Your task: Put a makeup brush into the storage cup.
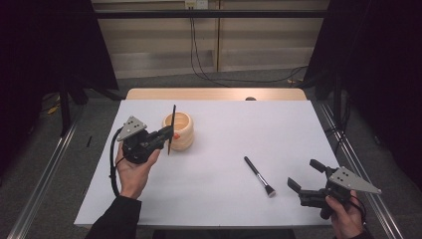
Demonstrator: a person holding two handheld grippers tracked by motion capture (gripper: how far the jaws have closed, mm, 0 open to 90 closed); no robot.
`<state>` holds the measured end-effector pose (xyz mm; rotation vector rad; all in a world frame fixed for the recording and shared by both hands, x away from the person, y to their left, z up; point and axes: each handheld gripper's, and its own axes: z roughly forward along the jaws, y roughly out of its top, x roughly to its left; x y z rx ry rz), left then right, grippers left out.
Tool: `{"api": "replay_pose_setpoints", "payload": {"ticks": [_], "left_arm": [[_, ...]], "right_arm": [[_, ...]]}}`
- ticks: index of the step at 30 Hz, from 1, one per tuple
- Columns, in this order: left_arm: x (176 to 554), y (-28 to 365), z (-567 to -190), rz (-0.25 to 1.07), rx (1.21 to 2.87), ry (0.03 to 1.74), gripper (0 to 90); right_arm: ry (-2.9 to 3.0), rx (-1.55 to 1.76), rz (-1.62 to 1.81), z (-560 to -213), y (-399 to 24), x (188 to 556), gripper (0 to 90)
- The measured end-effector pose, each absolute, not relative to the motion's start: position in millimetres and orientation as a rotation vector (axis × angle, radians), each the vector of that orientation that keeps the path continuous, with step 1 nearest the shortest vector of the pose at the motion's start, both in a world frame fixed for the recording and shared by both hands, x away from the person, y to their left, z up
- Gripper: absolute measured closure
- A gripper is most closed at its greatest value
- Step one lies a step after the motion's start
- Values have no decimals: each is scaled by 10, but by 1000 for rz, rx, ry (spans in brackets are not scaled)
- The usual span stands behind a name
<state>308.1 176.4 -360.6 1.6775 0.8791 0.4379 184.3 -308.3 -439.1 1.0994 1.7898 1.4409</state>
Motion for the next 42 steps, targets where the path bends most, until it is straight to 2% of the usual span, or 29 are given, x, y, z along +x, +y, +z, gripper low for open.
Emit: {"api": "replay_pose_setpoints", "payload": {"ticks": [10,12,15,42], "left_arm": [[2981,1710,-3594,411,1658,846,839],[2952,1698,-3591,366,1636,841,840],[2894,1656,-3550,396,1650,821,839],[2740,1231,-3514,272,1694,683,839]], "right_arm": [[1785,1102,1445,-4390,-3072,1842,0],[1784,1107,1447,-4389,-3078,1837,0],[1788,1105,1449,-4390,-3081,1836,0],[1786,1102,1464,-4389,-3073,1837,0]]}}
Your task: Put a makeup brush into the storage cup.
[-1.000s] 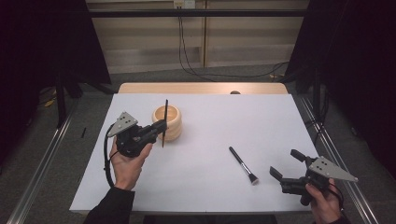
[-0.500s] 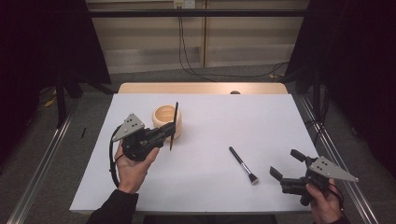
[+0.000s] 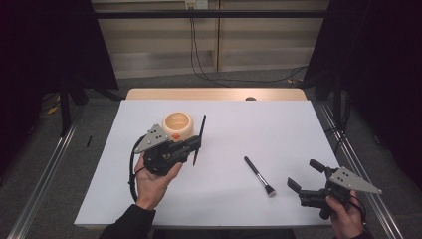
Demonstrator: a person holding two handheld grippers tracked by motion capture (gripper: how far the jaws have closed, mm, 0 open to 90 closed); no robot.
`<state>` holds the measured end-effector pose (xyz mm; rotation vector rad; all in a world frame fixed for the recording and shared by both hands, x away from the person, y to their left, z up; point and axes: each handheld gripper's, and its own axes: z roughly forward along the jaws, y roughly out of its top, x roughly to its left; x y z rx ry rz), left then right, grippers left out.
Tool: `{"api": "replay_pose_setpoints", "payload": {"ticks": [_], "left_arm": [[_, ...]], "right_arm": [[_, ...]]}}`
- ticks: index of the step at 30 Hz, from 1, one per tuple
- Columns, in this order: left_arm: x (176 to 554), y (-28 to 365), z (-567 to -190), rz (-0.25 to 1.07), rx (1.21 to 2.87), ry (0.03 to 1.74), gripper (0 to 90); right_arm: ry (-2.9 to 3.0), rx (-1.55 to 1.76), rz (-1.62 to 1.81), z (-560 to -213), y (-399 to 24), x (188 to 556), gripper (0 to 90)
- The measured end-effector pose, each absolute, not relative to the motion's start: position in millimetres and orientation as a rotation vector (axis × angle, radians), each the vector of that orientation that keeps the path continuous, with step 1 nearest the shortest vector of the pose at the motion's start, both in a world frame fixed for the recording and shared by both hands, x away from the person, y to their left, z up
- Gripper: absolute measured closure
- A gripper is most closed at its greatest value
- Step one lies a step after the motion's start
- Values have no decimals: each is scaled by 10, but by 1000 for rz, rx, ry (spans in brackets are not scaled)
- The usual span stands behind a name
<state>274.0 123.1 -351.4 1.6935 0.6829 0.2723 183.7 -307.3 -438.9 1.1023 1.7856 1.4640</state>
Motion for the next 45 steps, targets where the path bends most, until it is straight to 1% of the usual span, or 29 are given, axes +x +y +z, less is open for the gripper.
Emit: {"api": "replay_pose_setpoints", "payload": {"ticks": [5,12,18,20,22,23,30,38,42,45], "left_arm": [[2779,1144,-3476,256,1682,669,839],[2811,971,-3349,236,1683,577,840],[2818,879,-3366,189,1701,549,840],[2795,866,-3359,207,1742,547,840],[2796,862,-3361,183,1759,531,840],[2801,863,-3353,190,1787,527,840],[2839,833,-3291,152,1879,544,840],[2862,812,-3262,126,2064,526,840],[2890,767,-3316,76,2165,566,840],[2918,743,-3383,71,2235,611,840]], "right_arm": [[1811,1084,1471,-4396,-3045,1840,0],[1809,1085,1481,-4393,-3044,1842,1],[1823,1082,1479,-4397,-3042,1837,0],[1830,1081,1484,-4394,-3037,1838,0],[1826,1073,1482,-4394,-3038,1835,0],[1829,1074,1486,-4393,-3039,1834,0],[1833,1076,1483,-4392,-3036,1837,0],[1834,1076,1481,-4392,-3038,1836,0],[1838,1075,1481,-4392,-3039,1836,0],[1840,1073,1484,-4392,-3040,1835,0]]}}
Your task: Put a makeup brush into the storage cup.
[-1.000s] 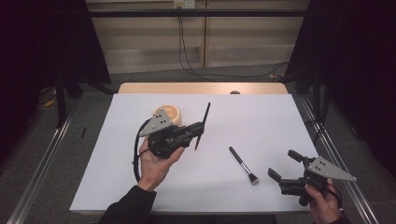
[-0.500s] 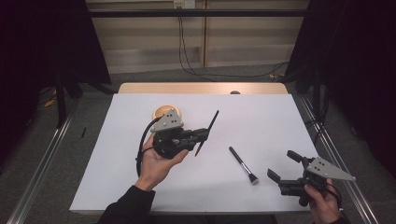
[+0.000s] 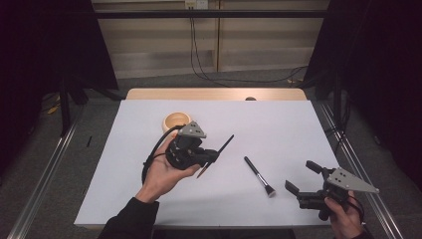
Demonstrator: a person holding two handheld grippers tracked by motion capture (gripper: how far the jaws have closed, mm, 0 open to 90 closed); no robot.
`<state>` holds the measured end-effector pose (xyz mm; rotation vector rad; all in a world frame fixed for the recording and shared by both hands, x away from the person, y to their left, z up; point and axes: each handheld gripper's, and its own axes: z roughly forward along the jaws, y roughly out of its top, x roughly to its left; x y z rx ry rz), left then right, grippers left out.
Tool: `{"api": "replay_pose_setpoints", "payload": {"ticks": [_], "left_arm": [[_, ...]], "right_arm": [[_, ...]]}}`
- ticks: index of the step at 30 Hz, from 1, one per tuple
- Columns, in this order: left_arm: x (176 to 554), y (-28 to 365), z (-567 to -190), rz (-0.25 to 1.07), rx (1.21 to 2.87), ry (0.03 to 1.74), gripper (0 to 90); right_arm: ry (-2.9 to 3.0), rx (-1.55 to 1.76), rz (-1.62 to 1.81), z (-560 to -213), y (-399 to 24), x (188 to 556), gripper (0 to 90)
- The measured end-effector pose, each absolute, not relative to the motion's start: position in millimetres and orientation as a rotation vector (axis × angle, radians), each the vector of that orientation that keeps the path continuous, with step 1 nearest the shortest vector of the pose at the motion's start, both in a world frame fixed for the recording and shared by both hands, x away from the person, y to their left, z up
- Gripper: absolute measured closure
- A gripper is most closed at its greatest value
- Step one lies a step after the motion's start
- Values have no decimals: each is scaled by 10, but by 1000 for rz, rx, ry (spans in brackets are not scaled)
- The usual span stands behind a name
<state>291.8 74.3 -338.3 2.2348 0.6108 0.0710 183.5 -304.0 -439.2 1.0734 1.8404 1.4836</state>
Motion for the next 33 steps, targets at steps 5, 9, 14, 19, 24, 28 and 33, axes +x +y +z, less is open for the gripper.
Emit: {"api": "replay_pose_setpoints", "payload": {"ticks": [5,9,14,19,24,28,33], "left_arm": [[2954,732,-3475,71,2335,611,840],[2954,699,-3526,44,2417,607,840],[2960,672,-3581,34,2483,610,840],[2921,643,-3629,-17,2569,609,839],[2936,627,-3687,-49,2595,610,839],[2966,639,-3711,-59,2594,603,839],[2982,645,-3752,-85,2580,591,839]], "right_arm": [[1843,1073,1480,-4392,-3042,1836,0],[1844,1077,1477,-4393,-3038,1835,0],[1847,1077,1481,-4392,-3032,1833,0],[1852,1070,1474,-4396,-3040,1837,0],[1858,1062,1474,-4396,-3036,1835,0],[1856,1058,1479,-4392,-3031,1834,0],[1851,1026,1502,-4359,-3028,1838,0]]}}
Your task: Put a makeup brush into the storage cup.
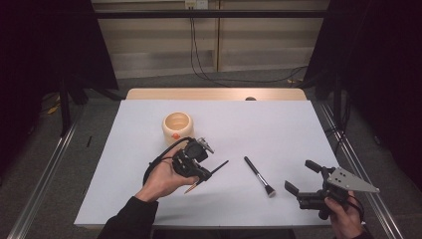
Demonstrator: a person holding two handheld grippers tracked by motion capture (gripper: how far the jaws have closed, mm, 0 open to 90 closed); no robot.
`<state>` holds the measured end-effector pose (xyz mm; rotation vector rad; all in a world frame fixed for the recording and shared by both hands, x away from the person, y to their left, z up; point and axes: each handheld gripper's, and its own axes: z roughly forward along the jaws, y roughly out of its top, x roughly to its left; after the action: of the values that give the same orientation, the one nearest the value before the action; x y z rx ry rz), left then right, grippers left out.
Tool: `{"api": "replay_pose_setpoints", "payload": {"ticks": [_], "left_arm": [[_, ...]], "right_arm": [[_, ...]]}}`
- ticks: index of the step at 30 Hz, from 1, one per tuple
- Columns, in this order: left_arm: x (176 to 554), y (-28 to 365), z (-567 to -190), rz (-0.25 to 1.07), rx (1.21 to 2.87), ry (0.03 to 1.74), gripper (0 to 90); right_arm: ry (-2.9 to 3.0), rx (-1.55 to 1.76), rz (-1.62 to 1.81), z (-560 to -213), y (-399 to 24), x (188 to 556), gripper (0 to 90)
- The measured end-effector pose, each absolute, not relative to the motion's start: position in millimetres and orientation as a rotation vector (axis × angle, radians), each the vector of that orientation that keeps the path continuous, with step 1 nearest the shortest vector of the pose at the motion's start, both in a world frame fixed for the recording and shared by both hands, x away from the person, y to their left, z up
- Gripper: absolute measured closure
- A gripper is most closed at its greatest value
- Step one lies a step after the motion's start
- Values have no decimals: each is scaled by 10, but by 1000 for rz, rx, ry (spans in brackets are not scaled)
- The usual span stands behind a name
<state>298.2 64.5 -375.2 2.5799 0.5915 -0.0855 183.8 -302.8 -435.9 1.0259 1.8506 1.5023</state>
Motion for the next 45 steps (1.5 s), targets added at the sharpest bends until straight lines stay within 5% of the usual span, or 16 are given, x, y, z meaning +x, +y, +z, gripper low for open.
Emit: {"api": "replay_pose_setpoints", "payload": {"ticks": [38,45], "left_arm": [[2935,598,-3761,-74,2581,541,839],[2936,584,-3762,-72,2606,490,839]], "right_arm": [[1928,794,1731,-3743,-2496,2674,0],[1965,792,1706,-3584,-2320,2906,75]]}}
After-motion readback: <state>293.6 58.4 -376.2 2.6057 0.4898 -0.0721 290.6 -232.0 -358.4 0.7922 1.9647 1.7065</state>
